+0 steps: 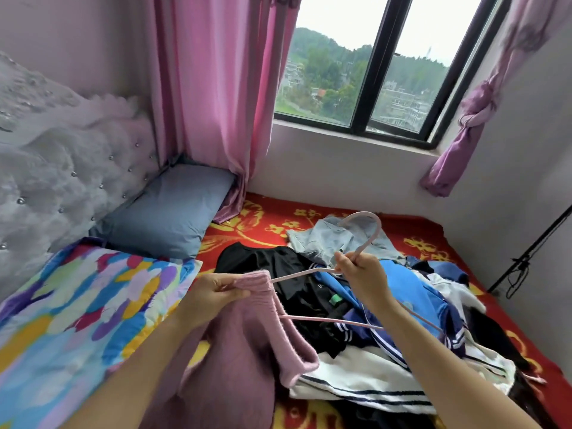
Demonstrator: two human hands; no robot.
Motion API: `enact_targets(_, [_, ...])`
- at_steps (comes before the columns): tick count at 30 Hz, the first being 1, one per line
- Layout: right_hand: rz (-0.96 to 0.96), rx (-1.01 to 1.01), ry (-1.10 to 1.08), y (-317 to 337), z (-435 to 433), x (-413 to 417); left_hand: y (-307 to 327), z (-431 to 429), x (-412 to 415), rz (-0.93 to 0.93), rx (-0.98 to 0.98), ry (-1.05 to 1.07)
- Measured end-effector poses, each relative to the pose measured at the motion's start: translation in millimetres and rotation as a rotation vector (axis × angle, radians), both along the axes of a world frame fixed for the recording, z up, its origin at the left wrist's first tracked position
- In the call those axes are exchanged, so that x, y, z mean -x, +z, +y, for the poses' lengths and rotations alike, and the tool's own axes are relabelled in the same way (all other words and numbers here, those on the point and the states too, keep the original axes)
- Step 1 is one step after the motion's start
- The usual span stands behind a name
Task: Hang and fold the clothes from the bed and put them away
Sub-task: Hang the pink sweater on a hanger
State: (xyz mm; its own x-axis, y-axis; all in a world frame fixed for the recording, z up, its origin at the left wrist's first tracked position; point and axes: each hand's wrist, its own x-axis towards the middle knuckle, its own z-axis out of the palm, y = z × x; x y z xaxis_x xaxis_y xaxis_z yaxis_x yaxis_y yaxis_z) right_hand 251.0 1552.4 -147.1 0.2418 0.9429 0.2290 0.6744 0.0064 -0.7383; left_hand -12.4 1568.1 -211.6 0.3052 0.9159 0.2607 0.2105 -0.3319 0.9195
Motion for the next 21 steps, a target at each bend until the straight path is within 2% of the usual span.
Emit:
enact_targets(4, [0.059, -0.047, -0.003, -5.3, -2.7, 34.2, 29.9, 3.2, -0.2, 0.251, -0.169, 0.023])
enact_targets(11, [0.215, -0.117, 0.01, -11.9, -4.4, 88.5, 60.9, 5.2, -10.4, 0.482, -0.385, 0.123])
enact_targets(13, [0.218, -0.105, 0.072, -6.4, -2.2, 88.7, 63.2, 7.6, -3.7, 0.507, -0.391, 0.109])
enact_targets(15, [0.219, -0.113, 0.178, 1.7, -0.2, 87.2, 64.6, 8.0, 3.2, 0.444, -0.408, 0.086])
enact_targets(16, [0.187, -0.173, 0.221, 5.4, -0.2, 81.8, 65.0, 8.8, 1.6, 0.387, -0.406, 0.092])
enact_targets(19, [-0.092, -0.726, 0.182, 6.9, -2.5, 71.5, 72.1, 10.5, 9.1, 0.233, -0.349, 0.135])
enact_targets(21, [-0.259, -0.977, 0.267, -7.8, -8.1, 62.0, 78.4, 13.2, 17.2, 0.148, -0.306, 0.162])
